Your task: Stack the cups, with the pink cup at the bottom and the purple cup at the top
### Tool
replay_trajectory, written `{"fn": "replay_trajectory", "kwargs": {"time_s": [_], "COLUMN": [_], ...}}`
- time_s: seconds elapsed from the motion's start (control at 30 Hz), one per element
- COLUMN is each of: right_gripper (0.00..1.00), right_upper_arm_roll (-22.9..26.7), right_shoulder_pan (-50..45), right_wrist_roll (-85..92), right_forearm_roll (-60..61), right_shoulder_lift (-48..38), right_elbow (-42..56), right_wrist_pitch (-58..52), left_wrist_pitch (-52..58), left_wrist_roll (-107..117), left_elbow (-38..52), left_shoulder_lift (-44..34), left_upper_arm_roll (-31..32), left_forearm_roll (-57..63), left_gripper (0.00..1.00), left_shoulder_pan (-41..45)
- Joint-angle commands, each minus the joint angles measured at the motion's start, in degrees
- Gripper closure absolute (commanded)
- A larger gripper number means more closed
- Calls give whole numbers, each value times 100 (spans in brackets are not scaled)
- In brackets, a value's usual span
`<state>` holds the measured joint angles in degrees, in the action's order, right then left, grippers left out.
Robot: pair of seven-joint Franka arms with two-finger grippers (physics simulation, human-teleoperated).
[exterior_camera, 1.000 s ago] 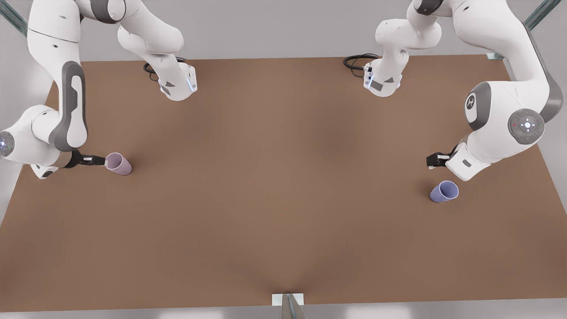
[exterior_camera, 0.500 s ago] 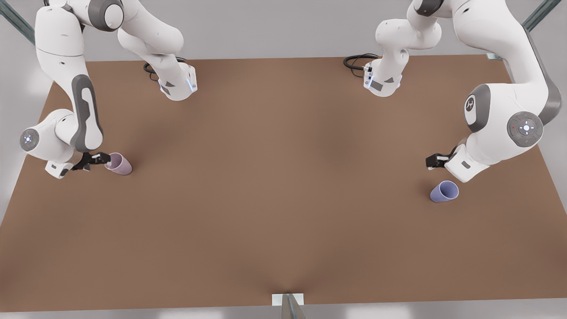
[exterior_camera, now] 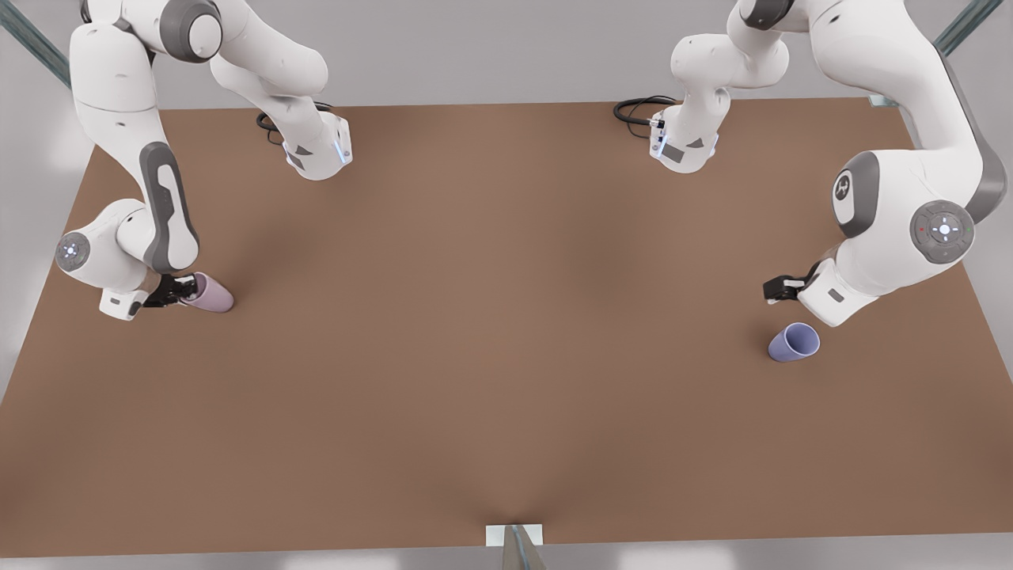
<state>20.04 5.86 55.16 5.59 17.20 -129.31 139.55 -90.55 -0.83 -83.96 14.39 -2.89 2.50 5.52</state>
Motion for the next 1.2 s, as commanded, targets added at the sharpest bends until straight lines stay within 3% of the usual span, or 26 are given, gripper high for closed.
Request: {"fn": "replay_trajectory", "kwargs": {"time_s": [0.0, 0.17, 0.3, 0.43, 0.5, 0.6, 0.67, 0.73, 0.87, 0.97, 1.13, 1.17], "right_gripper": [79, 79, 79, 79, 79, 79, 79, 79, 79, 79, 79, 67], "right_upper_arm_roll": [0, -26, -369, -2495, -2891, -2839, -2207, -2047, -2021, -2030, -2039, -2039], "right_shoulder_pan": [-58, -260, -1718, -1895, -2343, -3494, -4171, -4506, -4796, -4831, -4840, -4840], "right_wrist_roll": [716, 487, -2376, -6393, -7932, -9778, -10630, -11378, -11906, -12002, -12037, -12029], "right_forearm_roll": [4, -5, 4, 4, 4, -14, -5, 4, -49, -49, -40, -40], "right_shoulder_lift": [-41, -340, -991, -578, 133, 1856, 2762, 3632, 4124, 4230, 4326, 4335], "right_elbow": [11, 20, 599, 1970, 2858, 5099, 6427, 7446, 7807, 7816, 7816, 7816], "right_wrist_pitch": [28, -297, -1711, -2398, -2407, -2494, -2829, -2793, -2793, -2653, -2450, -2450], "left_wrist_pitch": [2, 2, -86, -192, -420, -974, -1535, -1844, -2353, -3399, -3980, -3980], "left_wrist_roll": [-13, -13, -22, -31, -57, -601, -883, -1191, -1428, -1665, -1982, -1982], "left_elbow": [3, 11, 11, 11, 3, -24, -366, -446, -550, -1474, -1834, -1887], "left_shoulder_lift": [-6, -6, 2, 108, 257, 670, 758, 899, 1268, 1171, 1250, 1259], "left_upper_arm_roll": [-1, -1, -10, -63, -186, -414, -599, -634, -652, -739, -801, -801], "left_forearm_roll": [5, 5, 5, -21, -170, -259, -285, -303, -461, -540, -540, -540], "left_gripper": [0, 0, 0, 0, 0, 0, 0, 0, 0, 0, 0, 0], "left_shoulder_pan": [2, 2, 2, -34, -34, -34, -42, -156, -297, -306, -341, -332]}}
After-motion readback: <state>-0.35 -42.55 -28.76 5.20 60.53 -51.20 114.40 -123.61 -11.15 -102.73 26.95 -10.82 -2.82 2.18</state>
